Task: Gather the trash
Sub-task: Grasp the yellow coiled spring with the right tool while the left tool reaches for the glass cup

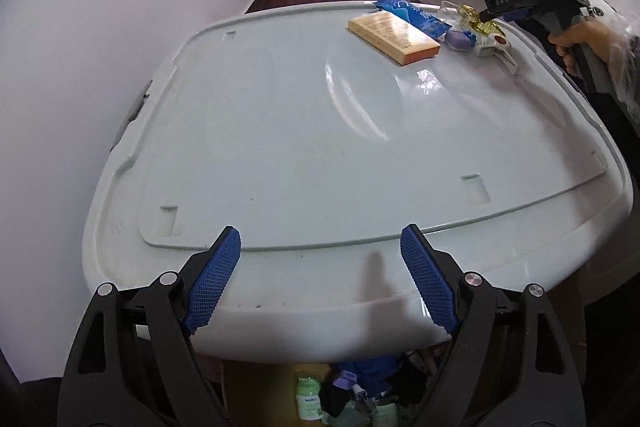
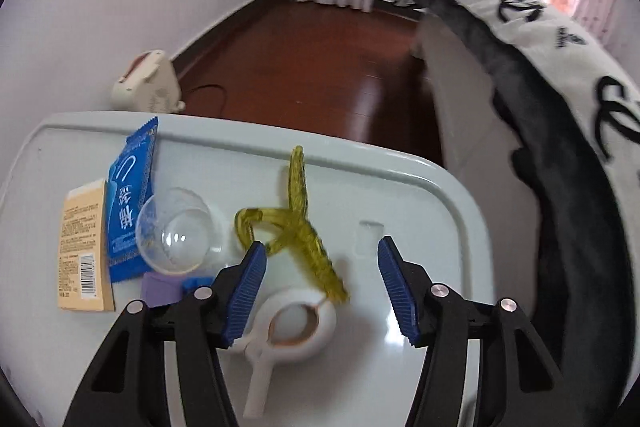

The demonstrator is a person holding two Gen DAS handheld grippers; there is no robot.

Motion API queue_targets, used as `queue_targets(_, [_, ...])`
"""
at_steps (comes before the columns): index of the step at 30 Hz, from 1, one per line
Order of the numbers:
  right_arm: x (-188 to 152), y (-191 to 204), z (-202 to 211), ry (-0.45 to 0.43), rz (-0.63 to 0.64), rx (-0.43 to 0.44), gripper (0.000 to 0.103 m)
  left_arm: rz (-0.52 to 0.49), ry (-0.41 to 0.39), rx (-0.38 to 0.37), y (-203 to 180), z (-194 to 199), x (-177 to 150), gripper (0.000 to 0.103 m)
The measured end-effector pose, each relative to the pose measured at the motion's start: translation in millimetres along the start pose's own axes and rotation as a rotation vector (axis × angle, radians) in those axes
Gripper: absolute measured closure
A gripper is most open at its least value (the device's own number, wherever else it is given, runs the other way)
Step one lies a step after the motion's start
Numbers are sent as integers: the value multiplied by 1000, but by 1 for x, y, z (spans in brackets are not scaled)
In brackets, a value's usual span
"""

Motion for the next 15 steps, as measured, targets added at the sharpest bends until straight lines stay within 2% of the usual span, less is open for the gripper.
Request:
queue_targets(4, [17,5,-14,-17,0,144,45,-35,9,-3,-11,-8,0,23])
queue_targets(7, [21,21,-11,-50,70,198,43,-57,13,7,-16,-12,-1,23])
queue_targets(10, [28,34,-10,-73,95,246,41,-35,50,-26,-17,-20,-5,23])
queue_targets(11, [32,38,-12,-81,95,265,39,-38,42,-16,-18,-20,-5,22])
queue_targets(15, [32,62,-23,-21,54,379,38,-44,32,-28,-22,-16,-3,22])
Point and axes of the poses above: each gripper's, at about its wrist camera, not at the fingertips, and z roughly against the way its jaws point, y to its left, x to its top, the point moved 5 cm from there along -z, roughly the way its jaws point, and after that the axes turned 8 degrees about -x, right-handed, at the moved point
